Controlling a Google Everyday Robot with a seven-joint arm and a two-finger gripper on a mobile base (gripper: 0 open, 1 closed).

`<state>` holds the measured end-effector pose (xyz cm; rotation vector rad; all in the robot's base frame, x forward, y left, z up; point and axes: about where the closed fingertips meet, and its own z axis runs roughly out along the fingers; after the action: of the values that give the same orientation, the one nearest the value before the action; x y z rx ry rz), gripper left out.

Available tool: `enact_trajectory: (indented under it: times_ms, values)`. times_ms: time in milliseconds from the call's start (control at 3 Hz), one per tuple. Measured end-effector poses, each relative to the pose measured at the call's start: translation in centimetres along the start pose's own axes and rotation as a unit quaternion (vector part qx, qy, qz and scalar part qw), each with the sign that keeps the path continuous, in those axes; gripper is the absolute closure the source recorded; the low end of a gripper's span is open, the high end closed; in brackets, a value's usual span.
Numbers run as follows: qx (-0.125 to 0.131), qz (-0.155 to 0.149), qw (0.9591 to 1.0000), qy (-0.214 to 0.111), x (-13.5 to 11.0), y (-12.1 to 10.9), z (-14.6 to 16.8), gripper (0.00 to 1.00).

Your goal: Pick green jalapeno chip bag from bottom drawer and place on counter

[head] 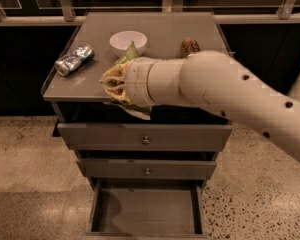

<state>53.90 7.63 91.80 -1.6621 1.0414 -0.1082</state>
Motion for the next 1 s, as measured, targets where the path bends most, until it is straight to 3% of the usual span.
enact_trajectory:
  times_ms: [333,1000]
  values:
    - [-0.001,-0.018,0.9998,0.006,1.9,-3.3,1.1,1.0]
    - [0.008,-0.014,0.9996,0.023,7.3,-5.1,3.4,1.0]
